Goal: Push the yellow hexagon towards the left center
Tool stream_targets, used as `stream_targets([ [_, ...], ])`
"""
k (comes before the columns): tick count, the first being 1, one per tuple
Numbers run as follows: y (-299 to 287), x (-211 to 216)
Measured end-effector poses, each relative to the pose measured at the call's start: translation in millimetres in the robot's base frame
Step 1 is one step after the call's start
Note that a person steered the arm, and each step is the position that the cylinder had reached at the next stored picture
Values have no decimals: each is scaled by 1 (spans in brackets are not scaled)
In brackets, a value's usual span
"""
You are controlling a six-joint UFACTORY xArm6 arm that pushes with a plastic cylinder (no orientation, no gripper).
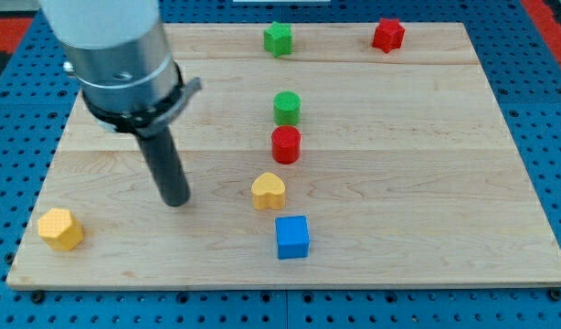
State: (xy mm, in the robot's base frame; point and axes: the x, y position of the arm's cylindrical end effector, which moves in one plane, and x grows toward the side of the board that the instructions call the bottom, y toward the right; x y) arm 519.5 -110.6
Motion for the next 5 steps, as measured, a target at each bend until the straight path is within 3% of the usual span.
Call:
stream_targets([
  [2, 78, 3],
  [3, 89, 6],
  [4, 71, 21],
  [5, 46, 79],
])
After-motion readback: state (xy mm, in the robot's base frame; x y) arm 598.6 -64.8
